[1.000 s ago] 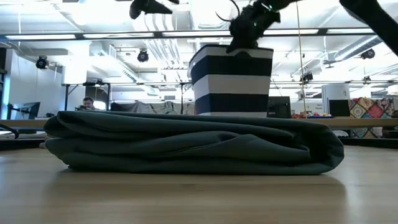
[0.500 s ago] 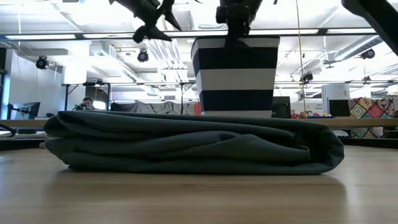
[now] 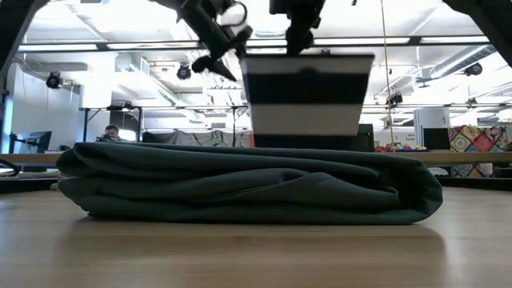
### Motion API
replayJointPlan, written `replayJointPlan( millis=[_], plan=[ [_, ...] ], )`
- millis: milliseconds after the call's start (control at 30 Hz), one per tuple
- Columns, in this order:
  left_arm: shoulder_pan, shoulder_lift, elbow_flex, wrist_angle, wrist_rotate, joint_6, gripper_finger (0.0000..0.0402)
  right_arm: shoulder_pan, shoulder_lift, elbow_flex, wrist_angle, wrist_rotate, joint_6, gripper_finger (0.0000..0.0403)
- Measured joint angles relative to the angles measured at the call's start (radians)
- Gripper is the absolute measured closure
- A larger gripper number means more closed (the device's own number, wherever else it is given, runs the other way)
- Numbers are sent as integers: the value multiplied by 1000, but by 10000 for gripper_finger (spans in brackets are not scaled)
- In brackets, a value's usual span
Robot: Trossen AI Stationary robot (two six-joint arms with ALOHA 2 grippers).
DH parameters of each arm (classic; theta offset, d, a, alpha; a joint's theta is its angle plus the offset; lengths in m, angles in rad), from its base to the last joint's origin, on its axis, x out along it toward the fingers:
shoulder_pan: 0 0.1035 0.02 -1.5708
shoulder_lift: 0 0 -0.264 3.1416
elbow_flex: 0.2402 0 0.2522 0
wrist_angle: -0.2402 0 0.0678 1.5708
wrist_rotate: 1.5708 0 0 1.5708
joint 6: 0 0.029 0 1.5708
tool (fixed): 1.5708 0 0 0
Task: Fold Laundry from Bin
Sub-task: Remove the white shirt from the laundry bin
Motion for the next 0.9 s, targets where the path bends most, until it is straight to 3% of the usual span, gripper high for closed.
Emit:
replayJointPlan(
  millis=[133,333,467,667,900],
  plan=[
    [0,28,3,-16,1,-2,152,-3,-34,8,6,32,74,148],
    [2,30,-26,-8,-3,-5,169,-99,-43,5,82,260,156,147],
    [2,30,-28,3,-3,-2,171,-162,5,-30,114,270,110,147],
    [14,30,-29,1,-4,14,171,-162,85,-160,133,307,13,147],
    [36,30,-29,-10,-4,31,172,-213,117,-390,349,307,65,150]
  ],
)
